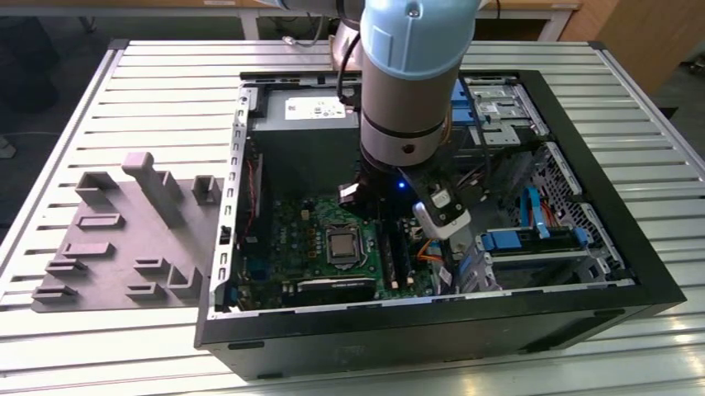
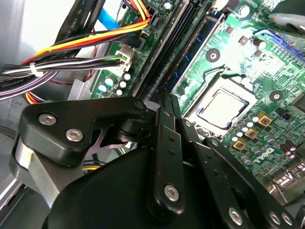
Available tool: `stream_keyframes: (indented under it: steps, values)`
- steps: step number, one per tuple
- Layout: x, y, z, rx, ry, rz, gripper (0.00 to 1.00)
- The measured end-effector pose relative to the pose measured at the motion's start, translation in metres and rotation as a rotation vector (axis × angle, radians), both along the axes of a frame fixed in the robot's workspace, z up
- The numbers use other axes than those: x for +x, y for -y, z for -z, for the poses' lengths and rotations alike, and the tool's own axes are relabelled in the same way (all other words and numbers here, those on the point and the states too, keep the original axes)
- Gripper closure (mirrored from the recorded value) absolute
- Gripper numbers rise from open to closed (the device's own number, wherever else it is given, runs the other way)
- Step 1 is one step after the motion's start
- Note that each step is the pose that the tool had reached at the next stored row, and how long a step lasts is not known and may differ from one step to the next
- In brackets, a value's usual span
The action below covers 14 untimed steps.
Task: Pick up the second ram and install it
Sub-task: 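Insert the second ram into the second slot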
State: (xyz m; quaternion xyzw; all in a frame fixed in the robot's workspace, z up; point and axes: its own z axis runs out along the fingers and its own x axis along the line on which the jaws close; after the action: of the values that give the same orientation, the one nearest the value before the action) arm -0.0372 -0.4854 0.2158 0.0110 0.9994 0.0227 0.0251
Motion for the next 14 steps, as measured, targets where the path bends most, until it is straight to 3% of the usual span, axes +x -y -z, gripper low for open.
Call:
stream_keyframes:
  steps: [9, 10, 14]
  values:
    - [-0.0001, 0.0, 0.0005, 0.0003, -0.0001, 0.0, 0.88]
    - [-0.0001, 0.0, 0.0005, 0.0001, 0.0, 0.0, 0.81]
    - [0.0, 0.0, -0.0015, -0.0002, -0.0001, 0.0, 0.81]
